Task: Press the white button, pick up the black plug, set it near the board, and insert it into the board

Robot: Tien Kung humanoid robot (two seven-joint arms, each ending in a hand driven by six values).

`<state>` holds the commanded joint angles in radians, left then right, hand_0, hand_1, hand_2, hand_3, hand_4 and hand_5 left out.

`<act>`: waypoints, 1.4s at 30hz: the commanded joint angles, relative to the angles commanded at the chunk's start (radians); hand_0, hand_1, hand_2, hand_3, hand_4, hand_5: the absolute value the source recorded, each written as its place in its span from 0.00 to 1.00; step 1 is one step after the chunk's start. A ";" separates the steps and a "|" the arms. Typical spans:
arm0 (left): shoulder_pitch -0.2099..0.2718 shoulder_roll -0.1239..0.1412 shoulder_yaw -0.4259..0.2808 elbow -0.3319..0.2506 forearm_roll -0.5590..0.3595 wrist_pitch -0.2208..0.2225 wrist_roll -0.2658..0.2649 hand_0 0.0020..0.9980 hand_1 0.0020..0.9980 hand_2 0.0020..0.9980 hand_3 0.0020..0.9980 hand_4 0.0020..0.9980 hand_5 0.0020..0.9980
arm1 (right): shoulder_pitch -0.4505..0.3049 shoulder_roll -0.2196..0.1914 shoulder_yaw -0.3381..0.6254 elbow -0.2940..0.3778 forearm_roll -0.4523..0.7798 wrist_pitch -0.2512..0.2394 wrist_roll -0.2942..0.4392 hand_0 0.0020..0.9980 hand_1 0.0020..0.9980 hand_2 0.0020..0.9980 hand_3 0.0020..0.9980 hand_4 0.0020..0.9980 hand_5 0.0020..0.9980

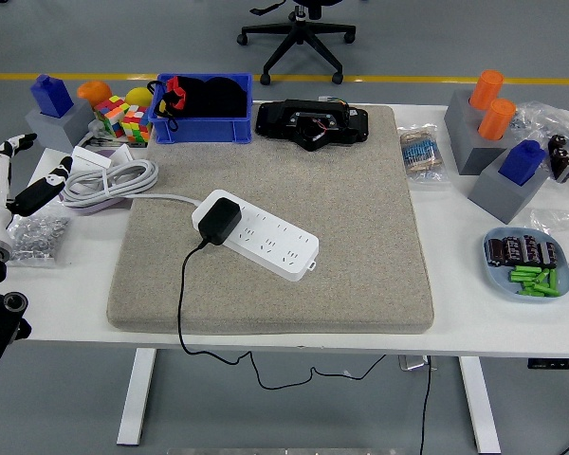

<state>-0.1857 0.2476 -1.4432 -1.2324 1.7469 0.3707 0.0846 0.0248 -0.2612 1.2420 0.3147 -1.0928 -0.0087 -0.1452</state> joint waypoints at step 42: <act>0.020 0.007 0.011 0.002 -0.009 -0.009 0.003 0.95 0.91 0.85 0.82 0.76 0.41 | 0.001 -0.001 -0.016 -0.005 -0.002 0.007 -0.010 0.64 0.64 0.62 0.61 0.68 0.46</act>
<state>-0.1659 0.2549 -1.4318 -1.2309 1.7375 0.3621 0.0876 0.0259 -0.2624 1.2258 0.3101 -1.0944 -0.0013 -0.1548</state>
